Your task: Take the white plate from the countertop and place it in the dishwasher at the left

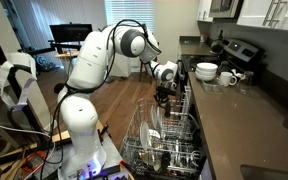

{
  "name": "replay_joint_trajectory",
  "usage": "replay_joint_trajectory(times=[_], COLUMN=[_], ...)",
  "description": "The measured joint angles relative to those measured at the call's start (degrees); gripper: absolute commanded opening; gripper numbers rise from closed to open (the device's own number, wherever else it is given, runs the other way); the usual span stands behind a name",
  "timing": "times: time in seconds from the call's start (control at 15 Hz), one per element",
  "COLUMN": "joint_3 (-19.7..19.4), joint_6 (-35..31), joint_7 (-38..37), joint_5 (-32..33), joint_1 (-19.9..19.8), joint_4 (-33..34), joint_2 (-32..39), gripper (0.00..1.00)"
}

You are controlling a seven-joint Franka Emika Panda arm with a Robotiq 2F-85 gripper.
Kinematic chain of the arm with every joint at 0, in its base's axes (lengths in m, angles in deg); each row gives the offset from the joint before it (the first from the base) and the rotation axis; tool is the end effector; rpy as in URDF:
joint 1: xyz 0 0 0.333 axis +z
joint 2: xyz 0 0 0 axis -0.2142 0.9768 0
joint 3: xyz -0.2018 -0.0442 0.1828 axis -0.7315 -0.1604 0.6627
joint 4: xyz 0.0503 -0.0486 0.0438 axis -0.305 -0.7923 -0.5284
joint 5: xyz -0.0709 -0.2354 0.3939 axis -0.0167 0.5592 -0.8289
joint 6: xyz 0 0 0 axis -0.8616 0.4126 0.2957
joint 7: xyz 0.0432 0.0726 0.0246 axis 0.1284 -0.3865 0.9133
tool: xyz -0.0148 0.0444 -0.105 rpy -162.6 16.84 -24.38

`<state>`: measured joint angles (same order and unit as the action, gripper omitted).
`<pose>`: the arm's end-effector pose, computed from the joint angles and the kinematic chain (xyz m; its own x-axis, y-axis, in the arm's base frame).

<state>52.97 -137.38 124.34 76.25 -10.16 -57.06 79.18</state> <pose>0.6211 0.1176 0.1080 0.6933 0.7050 -0.1492 0.6746 -0.7078 -0.2094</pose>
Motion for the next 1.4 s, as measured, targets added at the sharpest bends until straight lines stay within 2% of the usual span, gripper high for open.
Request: replay_joint_trajectory(times=[0.53, 0.67, 0.87, 1.0, 1.13, 1.2, 1.27, 1.4], joint_3=[0.1, 0.2, 0.4, 0.8, 1.0, 1.1, 1.1, 1.1], joint_6=[-1.3, -1.3, -1.2, -1.1, -0.8, -0.7, -0.5, 0.2], joint_7=[0.2, 0.2, 0.2, 0.2, 0.2, 0.2, 0.2, 0.2], joint_5=[0.0, 0.0, -0.1, -0.1, -0.1, -0.1, -0.1, -0.1], joint_1=[-0.7, -0.8, -0.9, -1.1, -1.2, -1.3, -1.3, -1.3], joint_4=[0.1, 0.2, 0.2, 0.5, 0.9, 1.0, 1.2, 1.6], joint_2=[1.8, 2.2, 2.4, 2.3, 2.3, 2.3, 2.3, 2.1], gripper=[0.02, 0.09, 0.12, 0.23, 0.3, 0.44, 0.5, 0.52])
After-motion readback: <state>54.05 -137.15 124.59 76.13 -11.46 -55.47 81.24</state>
